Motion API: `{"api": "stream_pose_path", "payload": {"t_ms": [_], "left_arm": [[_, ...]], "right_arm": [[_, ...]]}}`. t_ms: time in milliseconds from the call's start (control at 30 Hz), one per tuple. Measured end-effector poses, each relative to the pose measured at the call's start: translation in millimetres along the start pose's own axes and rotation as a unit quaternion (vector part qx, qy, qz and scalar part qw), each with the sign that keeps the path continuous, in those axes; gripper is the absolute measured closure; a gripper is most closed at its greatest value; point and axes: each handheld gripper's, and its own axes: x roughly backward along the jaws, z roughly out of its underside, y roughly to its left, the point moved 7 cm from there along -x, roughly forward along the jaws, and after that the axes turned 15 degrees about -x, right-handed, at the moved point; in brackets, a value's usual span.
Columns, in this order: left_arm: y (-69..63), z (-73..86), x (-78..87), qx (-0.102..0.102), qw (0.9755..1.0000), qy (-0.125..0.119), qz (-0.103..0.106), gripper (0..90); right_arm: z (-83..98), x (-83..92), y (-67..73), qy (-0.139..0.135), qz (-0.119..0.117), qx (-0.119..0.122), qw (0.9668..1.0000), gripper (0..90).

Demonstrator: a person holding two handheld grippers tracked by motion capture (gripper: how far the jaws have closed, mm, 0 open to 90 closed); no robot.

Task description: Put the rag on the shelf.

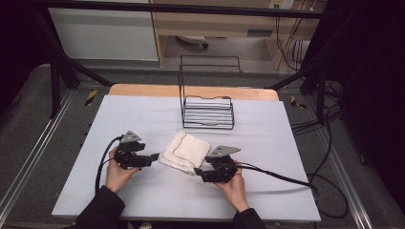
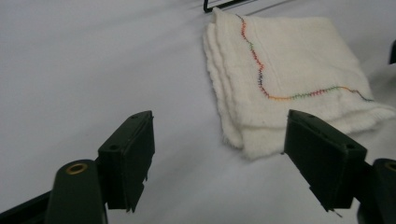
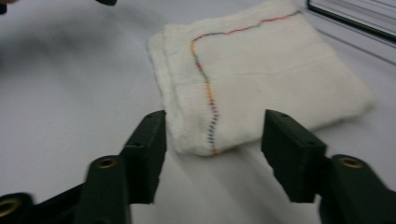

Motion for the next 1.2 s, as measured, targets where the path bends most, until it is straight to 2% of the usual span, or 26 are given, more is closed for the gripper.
{"api": "stream_pose_path", "payload": {"t_ms": [33,67,167,300,333,367,400,433,500,633,700,767,867,933,1033,1100,1133,1167,1200], "left_arm": [[-0.4,-1.6,-6.8,0.003,1.0000,0.006,0.001,27.2],[-1.3,-2.5,-13.4,0.008,0.9999,0.012,0.006,31.3],[-4.5,-4.1,-30.7,0.018,0.9994,0.025,0.017,34.7],[-10.0,-5.0,-42.9,0.024,0.9985,0.041,0.026,41.7],[-11.1,-5.1,-43.8,0.023,0.9984,0.044,0.027,45.7],[-12.1,-5.4,-44.4,0.024,0.9984,0.043,0.028,45.7],[-13.2,-5.4,-44.1,0.025,0.9982,0.043,0.034,53.2],[-14.2,-5.3,-43.5,0.025,0.9980,0.043,0.040,53.2],[-17.7,-5.0,-43.7,0.026,0.9976,0.043,0.047,61.8],[-20.4,-4.5,-43.3,0.035,0.9971,0.050,0.046,67.0],[-22.1,-4.4,-42.3,0.042,0.9962,0.053,0.056,73.9],[-23.5,-4.7,-41.3,0.040,0.9962,0.057,0.053,80.2],[-25.8,-5.0,-39.5,0.034,0.9967,0.059,0.045,81.5],[-27.0,-4.0,-37.8,0.038,0.9968,0.056,0.042,82.1],[-28.7,-2.4,-35.2,0.041,0.9968,0.052,0.044,82.4],[-29.5,-2.2,-34.8,0.037,0.9972,0.050,0.041,82.4],[-29.6,-2.0,-34.7,0.035,0.9973,0.050,0.040,82.4],[-29.8,-1.8,-35.0,0.035,0.9973,0.050,0.040,82.3],[-29.8,-1.8,-35.5,0.034,0.9976,0.048,0.037,82.3]], "right_arm": [[0.0,0.0,0.0,0.000,0.000,0.000,1.0000,31.2],[1.4,9.8,-9.8,-0.005,0.013,-0.010,0.9999,25.9],[2.4,19.1,-17.6,-0.012,0.018,-0.018,0.9996,23.2],[4.2,32.0,-25.7,-0.023,0.026,-0.026,0.9991,17.9],[6.6,35.8,-27.5,-0.021,0.030,-0.027,0.9990,15.7],[6.6,35.8,-27.5,-0.021,0.030,-0.027,0.9990,15.7],[9.4,38.3,-28.4,-0.019,0.033,-0.027,0.9989,15.0],[9.4,38.3,-28.4,-0.019,0.033,-0.027,0.9989,15.0],[11.2,38.4,-29.1,-0.016,0.038,-0.026,0.9988,13.4],[12.4,35.5,-29.0,-0.014,0.037,-0.032,0.9987,11.4],[13.3,34.2,-28.6,-0.011,0.038,-0.039,0.9984,10.4],[13.4,32.5,-27.6,-0.013,0.034,-0.045,0.9983,9.6],[13.1,31.5,-26.3,-0.015,0.029,-0.053,0.9980,9.8],[13.3,30.2,-24.2,-0.015,0.022,-0.063,0.9976,11.3],[13.5,22.9,-19.4,-0.017,0.006,-0.094,0.9954,19.3],[13.1,19.9,-18.2,-0.016,0.004,-0.103,0.9946,21.7],[12.7,16.7,-16.6,-0.012,0.010,-0.099,0.9949,23.3],[11.3,9.0,-11.2,-0.005,0.024,-0.085,0.9961,26.7],[11.3,9.0,-11.2,-0.005,0.024,-0.085,0.9961,26.7]]}}
